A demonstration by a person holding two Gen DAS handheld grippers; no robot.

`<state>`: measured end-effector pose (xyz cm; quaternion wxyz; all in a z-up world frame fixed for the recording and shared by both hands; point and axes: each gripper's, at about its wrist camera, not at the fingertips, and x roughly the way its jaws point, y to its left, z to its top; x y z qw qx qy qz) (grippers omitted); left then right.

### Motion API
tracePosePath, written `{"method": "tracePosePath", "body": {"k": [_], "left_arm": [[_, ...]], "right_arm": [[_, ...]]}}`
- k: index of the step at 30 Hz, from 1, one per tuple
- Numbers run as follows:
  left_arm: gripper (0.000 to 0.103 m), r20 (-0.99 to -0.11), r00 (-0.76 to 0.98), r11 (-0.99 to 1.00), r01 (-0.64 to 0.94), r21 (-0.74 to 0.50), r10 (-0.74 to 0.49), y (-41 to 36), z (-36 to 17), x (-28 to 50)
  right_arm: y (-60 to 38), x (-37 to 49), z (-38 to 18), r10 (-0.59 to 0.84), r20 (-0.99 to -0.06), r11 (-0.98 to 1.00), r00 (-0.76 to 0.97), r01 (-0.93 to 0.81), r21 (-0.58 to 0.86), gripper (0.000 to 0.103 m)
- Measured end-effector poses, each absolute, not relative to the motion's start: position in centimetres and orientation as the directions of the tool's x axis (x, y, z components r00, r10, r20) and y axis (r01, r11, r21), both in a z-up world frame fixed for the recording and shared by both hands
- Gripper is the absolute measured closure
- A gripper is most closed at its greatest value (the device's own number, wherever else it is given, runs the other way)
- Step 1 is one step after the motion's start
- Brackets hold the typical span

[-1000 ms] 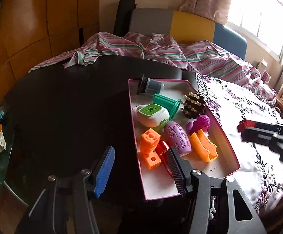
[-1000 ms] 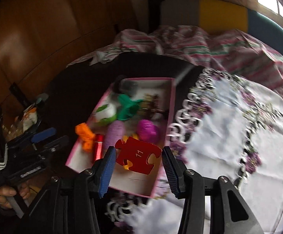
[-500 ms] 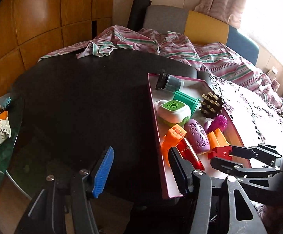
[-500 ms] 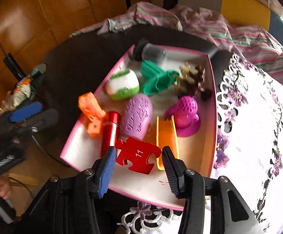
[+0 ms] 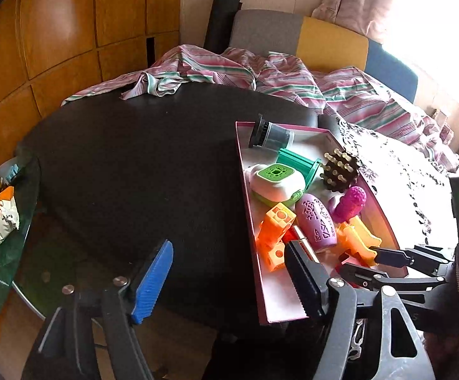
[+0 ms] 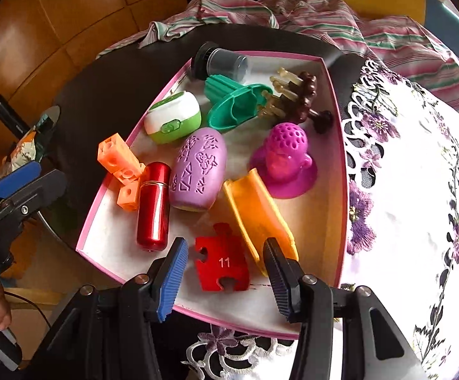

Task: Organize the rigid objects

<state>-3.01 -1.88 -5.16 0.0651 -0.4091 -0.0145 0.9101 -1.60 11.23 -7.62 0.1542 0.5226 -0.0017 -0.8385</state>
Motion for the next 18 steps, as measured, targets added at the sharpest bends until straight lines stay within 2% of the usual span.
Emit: {"method": "tracePosePath", "body": {"k": [6, 11, 18], "left_arm": [[0.021, -0.725, -0.676, -0.991, -0.112, -0.078, 0.133, -1.5, -4.3, -2.6], [0.002, -0.698, -0.706, -0.992, -0.104, -0.069, 0.122, -1.0, -3.4, -1.7], [0.000, -0.673, -0.726, -0.989, -0.118, -0.087, 0.145, -0.3, -2.5, -0.2]], "right_arm": [[11.7, -0.9, -6.1, -0.259, -0.824, -0.960, -0.504, 0.227, 0.162, 0.053], [11.6, 0.4, -4.2, -0.179, -0.763, -0.981, -0.621, 0.168, 0.094, 0.052], [12.1, 1.3, -2.5, -0.108, -0.716, -0.994, -0.690, 0.085, 0.068, 0.052]]}}
